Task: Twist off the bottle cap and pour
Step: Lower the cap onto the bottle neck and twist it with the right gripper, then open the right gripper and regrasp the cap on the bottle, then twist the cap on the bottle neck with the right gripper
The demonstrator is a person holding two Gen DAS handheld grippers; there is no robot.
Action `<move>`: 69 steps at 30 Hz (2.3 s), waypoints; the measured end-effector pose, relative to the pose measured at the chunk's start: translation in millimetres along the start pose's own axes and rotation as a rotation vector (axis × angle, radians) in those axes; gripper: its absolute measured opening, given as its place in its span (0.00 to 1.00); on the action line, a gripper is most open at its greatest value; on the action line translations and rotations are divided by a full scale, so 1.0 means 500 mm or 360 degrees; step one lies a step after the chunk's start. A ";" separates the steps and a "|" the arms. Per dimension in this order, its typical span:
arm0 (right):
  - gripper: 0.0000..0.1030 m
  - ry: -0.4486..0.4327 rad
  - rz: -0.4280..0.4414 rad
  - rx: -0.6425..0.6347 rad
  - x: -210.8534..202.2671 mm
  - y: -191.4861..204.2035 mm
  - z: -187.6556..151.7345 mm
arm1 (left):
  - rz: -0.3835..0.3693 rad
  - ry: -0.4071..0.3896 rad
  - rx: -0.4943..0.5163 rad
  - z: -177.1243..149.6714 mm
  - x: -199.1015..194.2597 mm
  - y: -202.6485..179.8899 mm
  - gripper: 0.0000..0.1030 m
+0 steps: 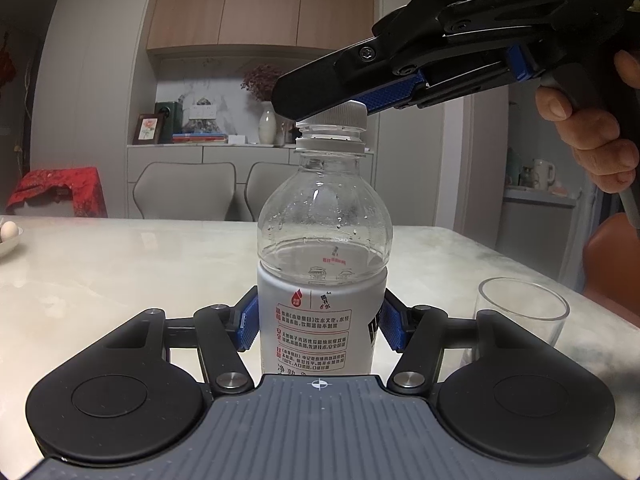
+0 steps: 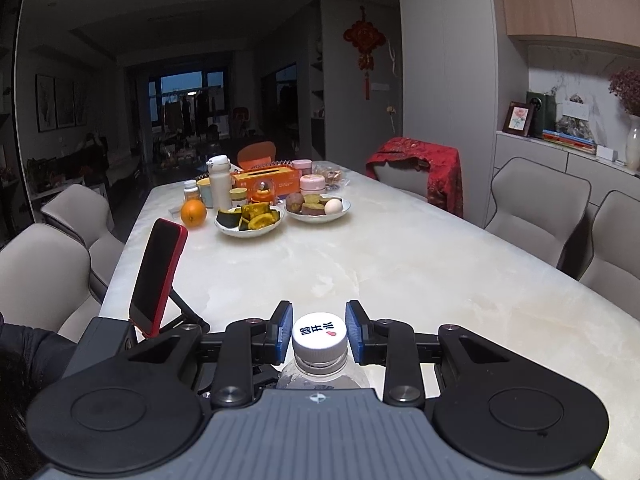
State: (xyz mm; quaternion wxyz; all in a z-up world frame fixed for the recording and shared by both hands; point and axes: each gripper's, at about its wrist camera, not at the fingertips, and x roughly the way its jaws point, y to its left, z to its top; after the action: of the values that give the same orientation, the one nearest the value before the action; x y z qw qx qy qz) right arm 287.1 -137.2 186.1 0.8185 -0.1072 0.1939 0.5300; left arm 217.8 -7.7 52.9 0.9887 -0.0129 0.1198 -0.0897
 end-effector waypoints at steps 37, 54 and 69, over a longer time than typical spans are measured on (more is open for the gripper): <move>0.33 -0.0158 -0.0220 -0.0001 0.003 0.038 -0.011 | -0.0006 0.0001 -0.0007 0.005 -0.005 0.018 0.58; 0.31 -0.0162 -0.0246 -0.0042 -0.001 0.048 -0.018 | -0.0009 0.0004 -0.0012 0.009 -0.006 0.022 0.58; 0.31 -0.0205 -0.0238 0.0020 -0.007 0.040 -0.025 | -0.0014 0.0004 -0.0007 0.006 -0.006 0.020 0.58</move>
State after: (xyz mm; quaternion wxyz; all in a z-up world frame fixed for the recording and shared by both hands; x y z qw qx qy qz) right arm 265.2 -136.7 177.2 0.8672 -0.0819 0.1357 0.4721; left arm 217.2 2.5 56.1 0.9881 -0.0155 0.1212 -0.0939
